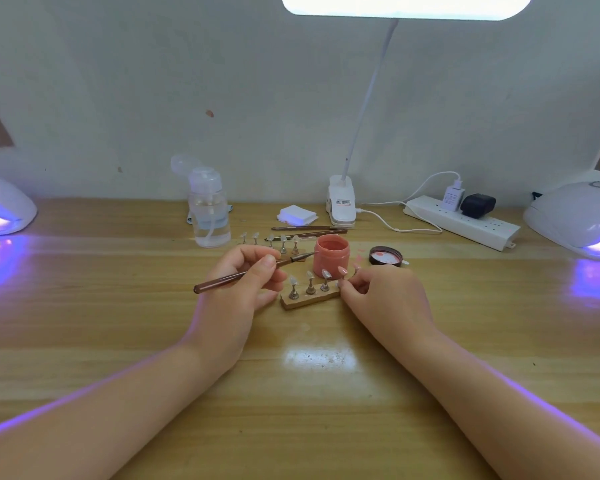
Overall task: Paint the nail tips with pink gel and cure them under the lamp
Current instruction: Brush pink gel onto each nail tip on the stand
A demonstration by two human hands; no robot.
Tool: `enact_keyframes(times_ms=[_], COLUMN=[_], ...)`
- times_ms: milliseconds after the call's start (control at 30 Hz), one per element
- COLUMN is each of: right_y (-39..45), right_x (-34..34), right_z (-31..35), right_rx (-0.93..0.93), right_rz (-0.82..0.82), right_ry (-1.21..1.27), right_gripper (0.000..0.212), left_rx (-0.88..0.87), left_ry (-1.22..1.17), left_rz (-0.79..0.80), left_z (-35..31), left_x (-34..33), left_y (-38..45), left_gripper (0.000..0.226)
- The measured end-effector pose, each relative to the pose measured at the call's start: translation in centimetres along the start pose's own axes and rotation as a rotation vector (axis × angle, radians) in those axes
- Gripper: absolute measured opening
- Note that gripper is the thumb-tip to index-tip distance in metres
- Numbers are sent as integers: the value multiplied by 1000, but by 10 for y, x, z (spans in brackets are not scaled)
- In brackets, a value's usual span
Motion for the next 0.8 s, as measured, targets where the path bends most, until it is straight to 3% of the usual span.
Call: enact_keyframes(times_ms=[233, 467, 800], right_y=[-9, -3, -5], right_x=[-2, -7, -9], right_z=[12, 19, 28], right_rx=[105, 147, 210], right_rz=[-75, 41, 7], right_ry=[-2, -13, -196], right_gripper=[27, 29, 34], left_rx=[64, 52, 20], left_ry=[-97, -84, -47], left_rz=[32, 59, 58], left_z=[7, 6, 5], left_x=[0, -2, -2], left_y=[3, 4, 3], left_gripper=[18, 19, 18])
Point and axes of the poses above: each hand's wrist, its own y-axis towards the middle knuckle, its own x-axis out of the back of the hand, z = x × y, the point moved 6 cm from there along y, towards the middle knuckle, and after that the axes turned 12 degrees about z, right-handed, at the moved point
